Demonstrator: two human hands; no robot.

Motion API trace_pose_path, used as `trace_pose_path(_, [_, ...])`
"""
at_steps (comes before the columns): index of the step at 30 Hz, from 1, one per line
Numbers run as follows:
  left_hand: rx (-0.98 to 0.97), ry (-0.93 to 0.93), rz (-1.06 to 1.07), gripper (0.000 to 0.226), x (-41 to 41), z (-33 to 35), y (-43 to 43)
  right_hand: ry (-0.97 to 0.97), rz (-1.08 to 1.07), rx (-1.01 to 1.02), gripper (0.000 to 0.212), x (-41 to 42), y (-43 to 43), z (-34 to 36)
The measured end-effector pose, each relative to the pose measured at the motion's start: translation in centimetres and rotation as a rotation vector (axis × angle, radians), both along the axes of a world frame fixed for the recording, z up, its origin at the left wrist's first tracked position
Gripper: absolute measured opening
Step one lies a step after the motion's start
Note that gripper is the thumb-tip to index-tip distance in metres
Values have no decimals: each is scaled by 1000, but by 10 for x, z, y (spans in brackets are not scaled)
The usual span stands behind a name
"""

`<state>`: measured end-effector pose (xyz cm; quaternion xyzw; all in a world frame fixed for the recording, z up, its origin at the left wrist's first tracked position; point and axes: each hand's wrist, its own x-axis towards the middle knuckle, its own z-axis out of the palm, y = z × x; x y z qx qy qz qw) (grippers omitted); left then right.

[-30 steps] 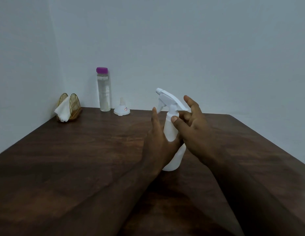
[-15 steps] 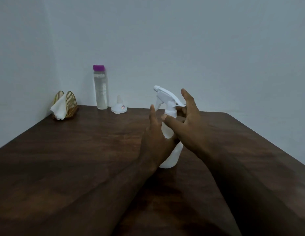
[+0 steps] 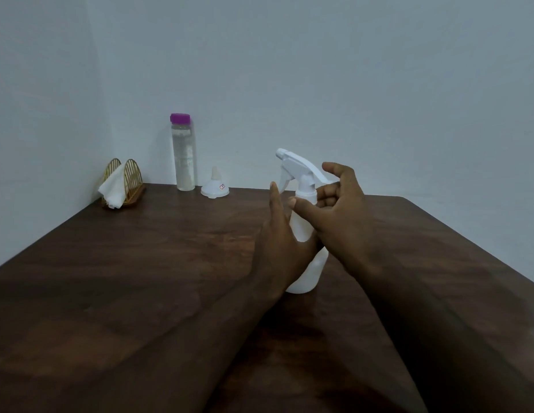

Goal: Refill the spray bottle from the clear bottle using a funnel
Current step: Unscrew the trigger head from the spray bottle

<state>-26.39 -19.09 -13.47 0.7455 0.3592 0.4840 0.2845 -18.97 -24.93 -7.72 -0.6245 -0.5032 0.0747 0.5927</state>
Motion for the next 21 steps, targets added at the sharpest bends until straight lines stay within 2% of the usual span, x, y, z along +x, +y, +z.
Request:
trace_pose_path(5, [-6,15,-2,115,0,-1,1,55,132,-37,72,3,-1,0])
trace_pose_path(11, [3,-1,4,119,0,-1,1,49,-14,5,72,1,-1,0])
trace_pose_path(13, [-12,-2,-10,118,-1,-1,-1,40,37,-13,70,2,-1,1])
trace_pose_path(16, [0,14,-15,116,-1,1,-2,61,123,-94,77,6,-1,5])
trace_pose_path(21, [-14,10,-29,118,-2,2,-1,-1,16,-64,75,4,-2,5])
